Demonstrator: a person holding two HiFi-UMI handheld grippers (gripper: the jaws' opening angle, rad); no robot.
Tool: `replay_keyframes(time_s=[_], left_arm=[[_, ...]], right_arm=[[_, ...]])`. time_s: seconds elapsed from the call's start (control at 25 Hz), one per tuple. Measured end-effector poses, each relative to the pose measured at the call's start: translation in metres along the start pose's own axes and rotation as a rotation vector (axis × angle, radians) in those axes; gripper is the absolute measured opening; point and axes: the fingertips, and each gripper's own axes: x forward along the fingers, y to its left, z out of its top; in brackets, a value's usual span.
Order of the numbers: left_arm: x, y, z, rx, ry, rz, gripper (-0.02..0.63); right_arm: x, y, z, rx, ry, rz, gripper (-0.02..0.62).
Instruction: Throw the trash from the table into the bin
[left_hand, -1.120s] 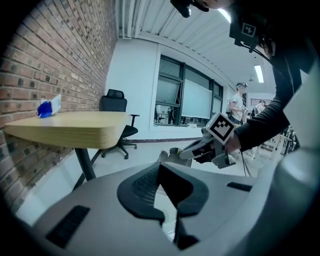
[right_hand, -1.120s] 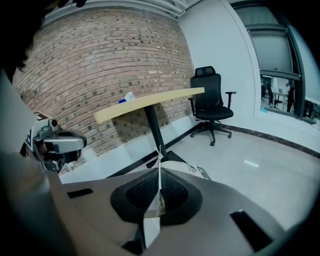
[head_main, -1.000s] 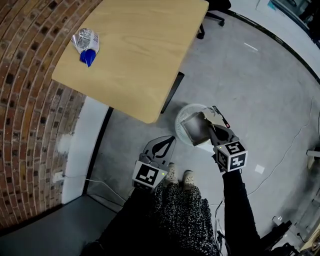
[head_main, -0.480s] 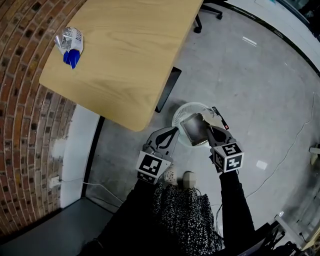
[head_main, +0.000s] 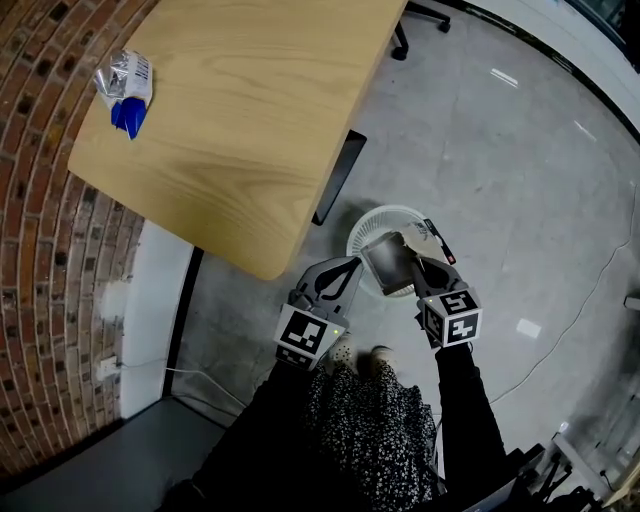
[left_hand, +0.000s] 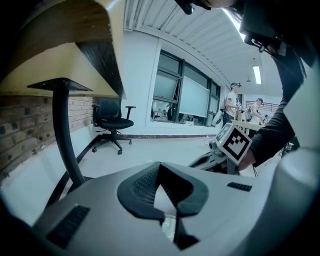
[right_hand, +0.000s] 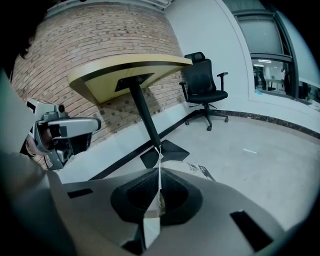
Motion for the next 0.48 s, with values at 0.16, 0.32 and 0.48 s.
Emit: replay_keyframes(time_s=[0.16, 0.32, 0.48], left_arm=[[0.004, 0.002, -0.009, -0.012, 0.008, -0.003, 0.008], [0.010, 0.000, -0.015, -0.014, 0.004, -0.012, 0.008], [0.013, -0.002, -0.024, -0.017, 0.001, -0.014, 0.008]], right_arm=[[0.011, -0.003, -0.011, 0.009, 0.012, -0.001, 0.012], [0.020, -0.006, -0.021, 0.019, 0.023, 0.000, 0.012], [0.028, -0.004, -0.032, -0.008, 0.045, 0.003, 0.012]])
